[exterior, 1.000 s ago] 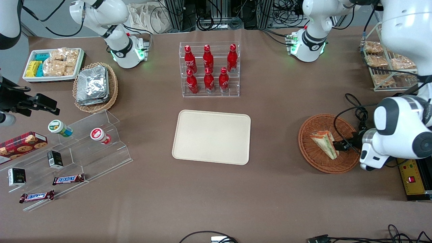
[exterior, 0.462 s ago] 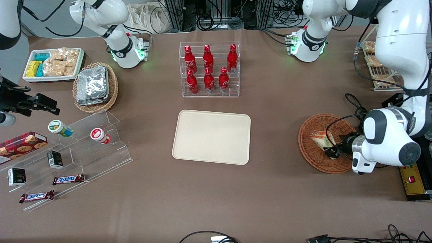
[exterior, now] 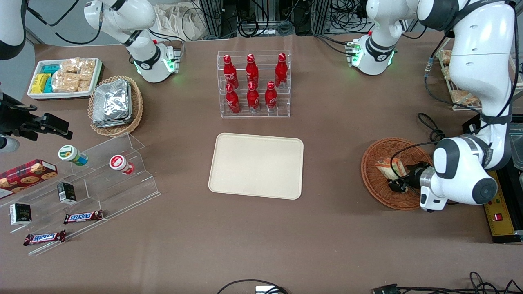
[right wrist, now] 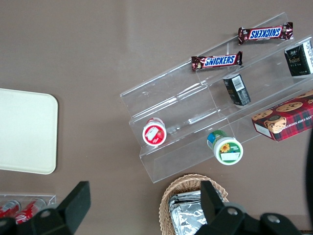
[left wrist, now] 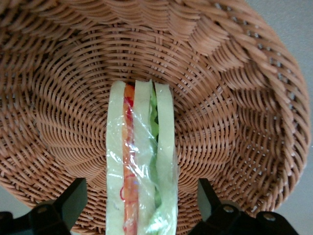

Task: Place sandwich from basket to tray
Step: 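Close the left gripper on the wrapped sandwich, then lift the sandwich out of the basket and carry it over the beige tray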

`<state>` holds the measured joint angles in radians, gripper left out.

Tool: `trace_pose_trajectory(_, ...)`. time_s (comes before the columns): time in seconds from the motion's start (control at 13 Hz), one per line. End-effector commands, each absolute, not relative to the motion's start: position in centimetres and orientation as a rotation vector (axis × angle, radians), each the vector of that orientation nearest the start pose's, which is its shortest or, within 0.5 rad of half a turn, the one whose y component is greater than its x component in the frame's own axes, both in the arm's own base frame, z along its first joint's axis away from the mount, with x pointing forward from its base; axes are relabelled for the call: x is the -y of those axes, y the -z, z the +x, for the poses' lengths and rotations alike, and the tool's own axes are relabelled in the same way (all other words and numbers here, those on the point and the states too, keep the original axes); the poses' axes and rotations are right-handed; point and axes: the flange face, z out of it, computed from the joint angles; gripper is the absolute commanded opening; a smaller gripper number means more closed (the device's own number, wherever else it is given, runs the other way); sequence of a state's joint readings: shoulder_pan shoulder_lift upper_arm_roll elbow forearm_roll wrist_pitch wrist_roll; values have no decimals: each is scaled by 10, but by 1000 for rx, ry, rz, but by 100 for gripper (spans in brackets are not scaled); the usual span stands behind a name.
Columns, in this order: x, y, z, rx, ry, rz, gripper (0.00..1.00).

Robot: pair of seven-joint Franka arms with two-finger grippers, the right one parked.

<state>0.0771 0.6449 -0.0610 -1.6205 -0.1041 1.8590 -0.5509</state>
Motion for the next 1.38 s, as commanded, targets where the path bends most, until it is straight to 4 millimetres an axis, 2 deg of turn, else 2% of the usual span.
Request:
trace_pose_trajectory(0.0, -2, -216, 643, 971, -683, -2936, 99)
trace_pose_trajectory(0.62, 1, -207, 628, 955, -738, -2913, 98)
trace_pose_trajectory(0.69, 1, -209, 629, 955, -736, -2914, 91)
trace_pose_trajectory(0.85, 1, -211, 628, 948, -734, -2918, 44)
trace_pose_trajectory(0.92, 0, -216, 630, 937, -723, -2928, 29)
trace_pose_trajectory(1.0, -1, -219, 630, 928, -718, -2929, 20)
trace_pose_trajectory(1.08, -2, -227, 631, 924, -699, -2936, 20)
trace_pose_trajectory(1.31, -2, -274, 634, 782, -628, -3022, 16)
